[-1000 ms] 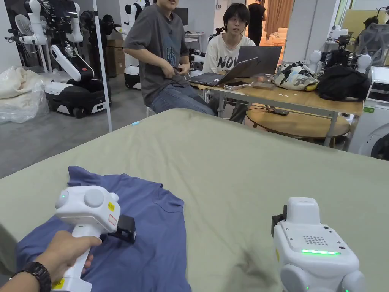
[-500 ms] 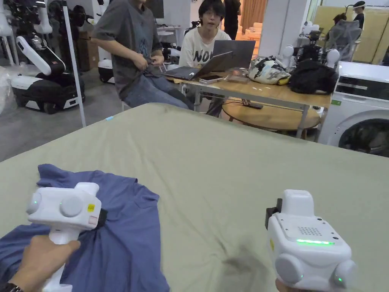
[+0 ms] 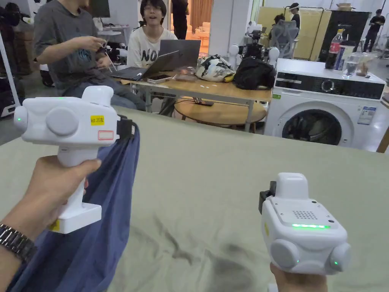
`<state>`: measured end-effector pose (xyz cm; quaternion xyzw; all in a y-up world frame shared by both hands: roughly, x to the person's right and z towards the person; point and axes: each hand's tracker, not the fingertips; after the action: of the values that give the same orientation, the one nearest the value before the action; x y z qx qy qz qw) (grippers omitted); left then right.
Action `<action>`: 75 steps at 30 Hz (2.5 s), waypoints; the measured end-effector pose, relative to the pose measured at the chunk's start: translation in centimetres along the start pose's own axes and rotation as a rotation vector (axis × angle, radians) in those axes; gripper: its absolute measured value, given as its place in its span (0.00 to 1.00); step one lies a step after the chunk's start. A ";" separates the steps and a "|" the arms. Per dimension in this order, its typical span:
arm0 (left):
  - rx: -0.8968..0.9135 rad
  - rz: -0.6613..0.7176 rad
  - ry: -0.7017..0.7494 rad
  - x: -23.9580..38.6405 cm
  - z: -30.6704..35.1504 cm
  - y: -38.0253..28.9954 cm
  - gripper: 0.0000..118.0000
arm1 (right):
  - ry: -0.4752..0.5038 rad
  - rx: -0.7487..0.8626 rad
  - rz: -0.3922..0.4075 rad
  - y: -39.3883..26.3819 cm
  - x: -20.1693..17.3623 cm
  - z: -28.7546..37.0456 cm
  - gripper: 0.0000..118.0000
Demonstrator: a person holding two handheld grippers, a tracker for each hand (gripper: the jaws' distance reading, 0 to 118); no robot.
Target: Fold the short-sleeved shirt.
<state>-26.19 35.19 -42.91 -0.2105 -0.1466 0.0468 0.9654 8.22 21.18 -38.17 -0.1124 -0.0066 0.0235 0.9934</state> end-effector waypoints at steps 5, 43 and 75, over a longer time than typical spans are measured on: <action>-0.010 -0.075 -0.218 10.2 -4.2 1.1 0.00 | -0.111 0.011 -0.036 0.0 5.5 1.8 0.00; -0.180 -0.021 -0.208 13.6 -6.0 -15.6 0.00 | -0.189 -0.052 -0.124 -2.3 11.9 5.6 0.00; -0.544 -0.049 -0.035 4.4 -23.6 -14.6 0.00 | -0.222 -0.316 -0.151 -3.4 19.0 -0.1 0.00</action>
<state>-14.44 13.39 -56.12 -0.4578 -0.1753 -0.0141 0.8715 27.37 18.81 -37.33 -0.2630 -0.1280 -0.0399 0.9554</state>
